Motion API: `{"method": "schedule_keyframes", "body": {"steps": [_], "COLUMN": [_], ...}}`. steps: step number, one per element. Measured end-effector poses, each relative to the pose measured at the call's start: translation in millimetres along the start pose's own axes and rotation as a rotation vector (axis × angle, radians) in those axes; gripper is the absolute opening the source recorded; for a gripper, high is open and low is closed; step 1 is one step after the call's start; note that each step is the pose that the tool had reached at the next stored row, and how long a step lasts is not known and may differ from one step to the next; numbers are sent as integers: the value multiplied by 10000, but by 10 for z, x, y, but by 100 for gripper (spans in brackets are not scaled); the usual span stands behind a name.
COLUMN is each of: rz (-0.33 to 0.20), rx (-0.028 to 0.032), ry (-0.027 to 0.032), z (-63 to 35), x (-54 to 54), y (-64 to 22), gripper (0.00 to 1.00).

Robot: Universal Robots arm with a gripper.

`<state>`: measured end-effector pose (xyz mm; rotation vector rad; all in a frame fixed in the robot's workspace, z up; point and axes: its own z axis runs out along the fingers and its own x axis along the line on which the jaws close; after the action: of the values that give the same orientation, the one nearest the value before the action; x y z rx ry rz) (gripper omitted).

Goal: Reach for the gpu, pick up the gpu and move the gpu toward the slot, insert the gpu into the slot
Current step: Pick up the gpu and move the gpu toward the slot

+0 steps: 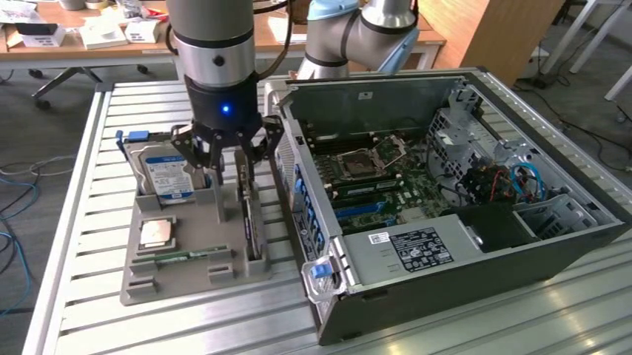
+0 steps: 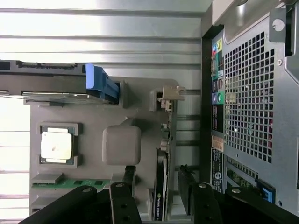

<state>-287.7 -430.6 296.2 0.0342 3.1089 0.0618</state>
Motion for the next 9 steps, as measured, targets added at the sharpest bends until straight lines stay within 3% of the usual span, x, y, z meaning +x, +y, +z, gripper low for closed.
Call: {"method": "schedule_keyframes", "body": {"steps": [4,9], "rz": [-11,-23], "rx": [-1,-2], "ry": [0,0], "z": [73,163], "x": [2,-16], "y": [-7,-86], "gripper": [50,50]}}
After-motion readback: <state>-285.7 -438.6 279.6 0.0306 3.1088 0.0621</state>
